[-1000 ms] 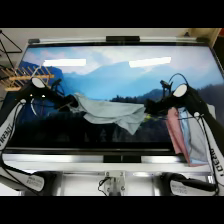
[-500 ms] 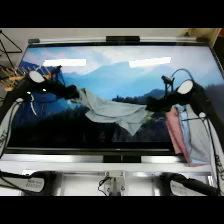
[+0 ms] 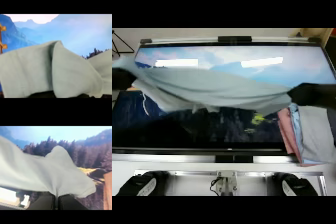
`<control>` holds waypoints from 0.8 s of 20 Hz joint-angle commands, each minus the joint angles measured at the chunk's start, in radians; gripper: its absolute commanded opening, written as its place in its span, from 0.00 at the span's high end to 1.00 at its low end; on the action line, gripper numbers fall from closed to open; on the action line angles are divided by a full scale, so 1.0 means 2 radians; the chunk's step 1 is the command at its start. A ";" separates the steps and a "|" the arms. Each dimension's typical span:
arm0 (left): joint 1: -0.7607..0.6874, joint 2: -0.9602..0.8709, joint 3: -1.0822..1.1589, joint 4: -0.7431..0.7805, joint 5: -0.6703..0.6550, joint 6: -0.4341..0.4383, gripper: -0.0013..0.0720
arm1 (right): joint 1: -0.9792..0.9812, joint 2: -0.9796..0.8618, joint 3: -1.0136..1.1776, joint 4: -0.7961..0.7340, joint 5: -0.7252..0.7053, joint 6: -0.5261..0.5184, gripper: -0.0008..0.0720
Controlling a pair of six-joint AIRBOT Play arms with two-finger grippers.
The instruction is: Fold the shirts.
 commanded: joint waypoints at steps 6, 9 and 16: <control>0.000 0.144 -0.246 0.028 0.116 -0.051 0.93 | 0.000 -0.065 -0.042 -0.084 -0.055 0.044 0.89; 0.000 0.069 -0.249 0.028 0.260 -0.051 0.93 | 0.000 -0.184 -0.044 -0.067 -0.132 0.065 0.89; 0.000 -0.269 -0.137 -0.031 0.365 -0.051 0.93 | 0.002 -0.406 -0.044 0.112 -0.322 0.119 0.89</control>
